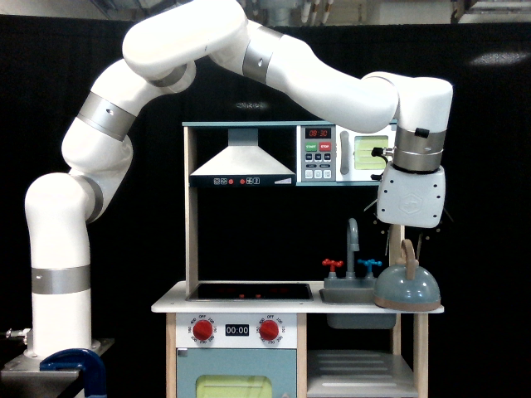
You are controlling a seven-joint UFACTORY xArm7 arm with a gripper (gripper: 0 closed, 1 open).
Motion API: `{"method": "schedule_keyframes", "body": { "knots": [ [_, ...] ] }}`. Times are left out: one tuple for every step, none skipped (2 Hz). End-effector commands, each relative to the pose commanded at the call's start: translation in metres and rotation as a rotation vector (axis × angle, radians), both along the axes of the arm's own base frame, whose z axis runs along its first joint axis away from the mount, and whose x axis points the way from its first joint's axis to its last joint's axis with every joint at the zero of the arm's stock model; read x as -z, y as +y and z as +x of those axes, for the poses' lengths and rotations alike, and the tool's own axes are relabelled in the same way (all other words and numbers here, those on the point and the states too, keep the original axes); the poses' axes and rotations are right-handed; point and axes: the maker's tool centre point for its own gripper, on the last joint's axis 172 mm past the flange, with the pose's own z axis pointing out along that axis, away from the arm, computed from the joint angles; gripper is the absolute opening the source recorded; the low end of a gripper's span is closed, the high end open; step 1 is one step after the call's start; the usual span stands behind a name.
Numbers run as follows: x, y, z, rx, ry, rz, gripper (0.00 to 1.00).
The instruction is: Place the teapot on the stove
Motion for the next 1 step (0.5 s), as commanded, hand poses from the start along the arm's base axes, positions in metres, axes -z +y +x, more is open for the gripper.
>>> {"method": "schedule_keyframes", "body": {
  "knots": [
    [0.0020, 0.0380, 0.0220, 0.000, 0.000, 0.000, 1.00]
  ]
}}
